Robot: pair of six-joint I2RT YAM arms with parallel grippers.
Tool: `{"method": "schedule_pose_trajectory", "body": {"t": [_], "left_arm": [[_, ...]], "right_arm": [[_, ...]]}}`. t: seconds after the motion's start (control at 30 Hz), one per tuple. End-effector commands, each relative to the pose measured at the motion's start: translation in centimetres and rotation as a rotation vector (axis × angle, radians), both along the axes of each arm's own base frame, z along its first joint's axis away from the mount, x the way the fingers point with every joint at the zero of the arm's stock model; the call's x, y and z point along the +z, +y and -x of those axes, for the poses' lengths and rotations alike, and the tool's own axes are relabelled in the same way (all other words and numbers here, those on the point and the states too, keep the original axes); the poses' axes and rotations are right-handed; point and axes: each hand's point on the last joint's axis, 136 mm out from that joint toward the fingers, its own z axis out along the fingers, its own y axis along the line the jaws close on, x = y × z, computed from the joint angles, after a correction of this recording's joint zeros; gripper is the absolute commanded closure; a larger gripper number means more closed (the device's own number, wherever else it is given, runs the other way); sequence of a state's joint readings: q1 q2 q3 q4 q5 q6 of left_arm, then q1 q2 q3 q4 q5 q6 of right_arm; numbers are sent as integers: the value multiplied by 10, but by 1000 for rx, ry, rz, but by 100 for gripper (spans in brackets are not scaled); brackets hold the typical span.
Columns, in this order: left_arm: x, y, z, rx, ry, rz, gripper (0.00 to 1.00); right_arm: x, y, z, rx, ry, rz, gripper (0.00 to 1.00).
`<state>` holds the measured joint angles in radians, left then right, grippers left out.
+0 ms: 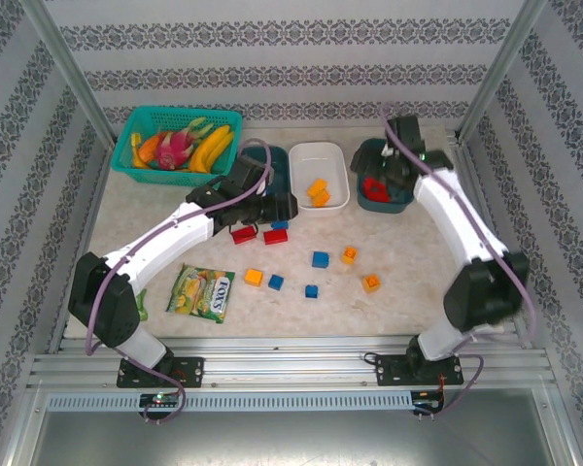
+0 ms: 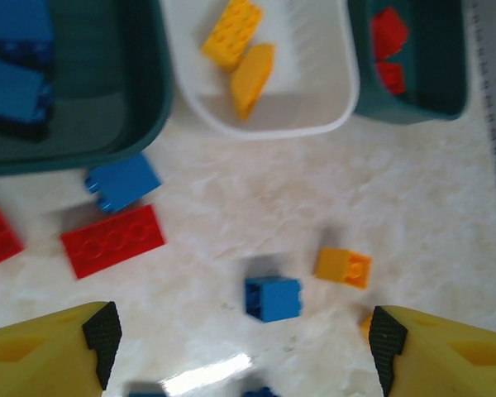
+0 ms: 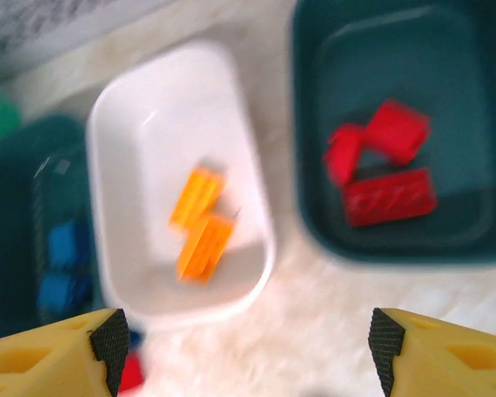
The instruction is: Sort the legos into containers by color
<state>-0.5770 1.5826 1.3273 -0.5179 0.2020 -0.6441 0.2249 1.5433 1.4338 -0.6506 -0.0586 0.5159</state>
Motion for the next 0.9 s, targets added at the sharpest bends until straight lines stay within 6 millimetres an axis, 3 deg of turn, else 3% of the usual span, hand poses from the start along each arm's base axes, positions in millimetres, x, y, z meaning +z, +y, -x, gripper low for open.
{"method": "schedule_pose_trajectory", "body": {"t": [0.0,0.17,0.27,0.37,0.57,0.87], "left_arm": [[-31,11,24,-10,72,-98,22],[-70,7,70,-85,187,-176,22],[-89,9,94,-173,223,-259,22],[-105,7,106,-260,258,-335,28],[-124,0,107,-320,275,-438,35],[-144,-12,103,-344,283,-519,41]], "right_arm": [[-14,33,38,122,-59,-61,22],[-51,67,124,292,19,-94,21],[-68,75,163,357,63,-116,21],[-72,76,188,386,83,-143,21],[-66,68,208,409,58,-168,20],[-65,67,208,391,42,-185,20]]}}
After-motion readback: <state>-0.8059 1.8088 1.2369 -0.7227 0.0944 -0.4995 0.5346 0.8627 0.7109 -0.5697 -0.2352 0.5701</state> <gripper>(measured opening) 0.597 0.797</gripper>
